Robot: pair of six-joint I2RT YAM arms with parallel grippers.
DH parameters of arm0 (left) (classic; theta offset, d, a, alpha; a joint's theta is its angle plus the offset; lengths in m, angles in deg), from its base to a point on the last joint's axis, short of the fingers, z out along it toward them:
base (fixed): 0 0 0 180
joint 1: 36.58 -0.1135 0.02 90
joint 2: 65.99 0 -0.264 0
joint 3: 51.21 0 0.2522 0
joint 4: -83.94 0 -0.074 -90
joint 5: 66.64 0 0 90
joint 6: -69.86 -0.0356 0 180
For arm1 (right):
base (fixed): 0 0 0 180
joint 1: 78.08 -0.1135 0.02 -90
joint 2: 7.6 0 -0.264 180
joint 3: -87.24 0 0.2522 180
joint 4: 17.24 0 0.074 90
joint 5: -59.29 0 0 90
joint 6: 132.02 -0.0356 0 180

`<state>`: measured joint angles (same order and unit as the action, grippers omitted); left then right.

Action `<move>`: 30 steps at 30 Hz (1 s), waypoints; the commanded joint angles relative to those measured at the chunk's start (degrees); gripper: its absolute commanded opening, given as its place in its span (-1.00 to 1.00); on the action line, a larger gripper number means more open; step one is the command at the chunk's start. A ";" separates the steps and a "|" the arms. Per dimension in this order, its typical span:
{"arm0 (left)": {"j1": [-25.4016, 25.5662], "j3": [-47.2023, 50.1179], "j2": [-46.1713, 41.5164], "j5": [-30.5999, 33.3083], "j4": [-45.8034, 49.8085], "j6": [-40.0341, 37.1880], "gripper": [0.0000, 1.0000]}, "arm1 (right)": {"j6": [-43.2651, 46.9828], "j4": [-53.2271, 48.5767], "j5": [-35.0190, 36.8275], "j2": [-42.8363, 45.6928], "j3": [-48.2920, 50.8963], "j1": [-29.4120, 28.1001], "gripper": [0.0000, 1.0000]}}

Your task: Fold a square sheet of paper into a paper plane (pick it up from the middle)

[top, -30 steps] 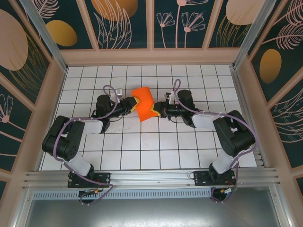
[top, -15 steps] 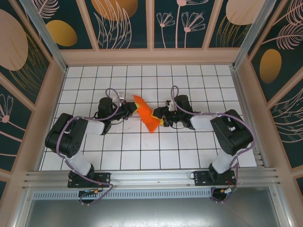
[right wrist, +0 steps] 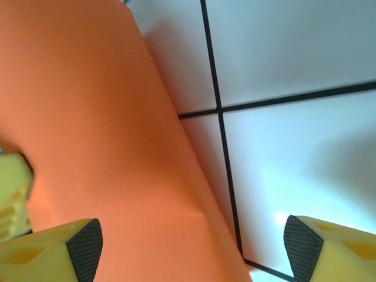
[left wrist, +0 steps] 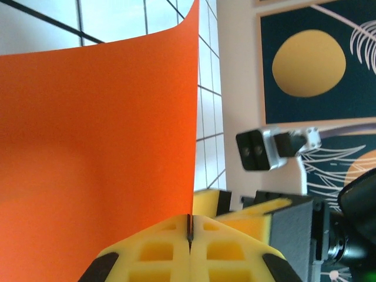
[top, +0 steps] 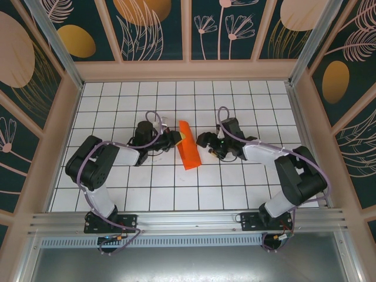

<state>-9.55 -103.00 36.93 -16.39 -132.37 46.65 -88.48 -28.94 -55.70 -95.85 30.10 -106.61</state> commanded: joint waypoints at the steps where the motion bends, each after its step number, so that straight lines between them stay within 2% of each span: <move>1: 2.16 -1.59 1.79 0.53 -4.24 1.74 -1.00 | 3.06 -0.90 -0.12 2.93 1.02 2.37 0.68; 5: 3.98 -2.58 3.01 0.72 -5.86 3.18 -1.00 | 2.57 1.87 -3.67 3.90 3.06 4.58 0.68; 15: 5.37 -6.77 6.86 1.19 -0.58 2.44 -1.00 | 0.75 6.41 -7.39 4.29 6.70 7.70 0.67; 17: 5.60 -8.58 7.54 0.55 2.09 0.99 -1.00 | 0.73 6.73 -7.44 4.14 7.17 8.22 0.66; 21: 6.11 -12.78 7.84 3.08 13.94 -4.29 -1.00 | 0.22 6.81 -6.93 3.70 7.33 8.60 0.64; 24: 7.12 -13.78 8.08 1.96 12.47 -2.64 -1.00 | -0.75 7.38 -6.53 3.48 7.52 8.76 0.60; 30: 9.17 -16.76 6.62 6.03 18.18 -2.75 -1.00 | -2.38 5.32 -3.91 1.83 7.34 8.76 0.15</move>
<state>-1.18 -117.84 44.25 -13.13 -118.82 45.34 -89.83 -23.49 -61.16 -93.05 36.88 -98.31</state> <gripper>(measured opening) 0.059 0.603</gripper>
